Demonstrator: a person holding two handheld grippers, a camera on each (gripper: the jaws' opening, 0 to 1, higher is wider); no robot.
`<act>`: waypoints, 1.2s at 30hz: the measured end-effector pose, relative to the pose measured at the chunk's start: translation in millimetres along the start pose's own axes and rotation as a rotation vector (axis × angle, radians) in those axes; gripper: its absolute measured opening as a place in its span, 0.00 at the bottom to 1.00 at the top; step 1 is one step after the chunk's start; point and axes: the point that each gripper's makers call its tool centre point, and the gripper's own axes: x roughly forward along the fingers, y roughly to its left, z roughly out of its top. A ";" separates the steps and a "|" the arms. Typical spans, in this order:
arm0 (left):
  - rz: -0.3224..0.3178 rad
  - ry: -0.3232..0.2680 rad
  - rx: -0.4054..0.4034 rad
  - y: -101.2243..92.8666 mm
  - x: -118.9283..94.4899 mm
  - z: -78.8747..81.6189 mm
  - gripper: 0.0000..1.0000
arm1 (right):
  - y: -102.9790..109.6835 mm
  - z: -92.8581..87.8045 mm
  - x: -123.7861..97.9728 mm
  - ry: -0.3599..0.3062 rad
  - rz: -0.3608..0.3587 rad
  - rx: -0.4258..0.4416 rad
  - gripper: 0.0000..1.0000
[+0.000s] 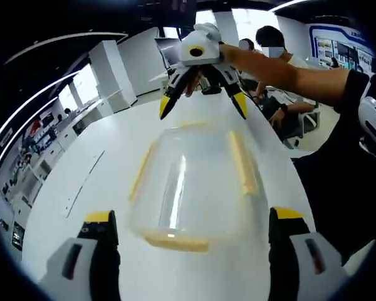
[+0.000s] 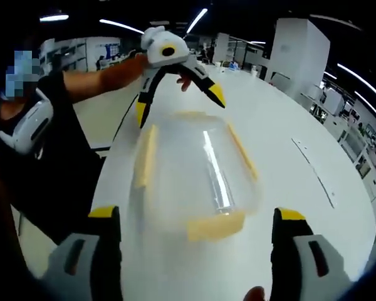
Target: Snap each plastic latch of the storage box into its locked position after aligning the lid with the box until every specified latch is closed and the lid sits flush.
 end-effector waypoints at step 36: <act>0.107 0.304 0.240 4.1 -78.5 76.7 1.00 | -24.0 108.0 -71.5 0.157 -0.182 -0.419 0.99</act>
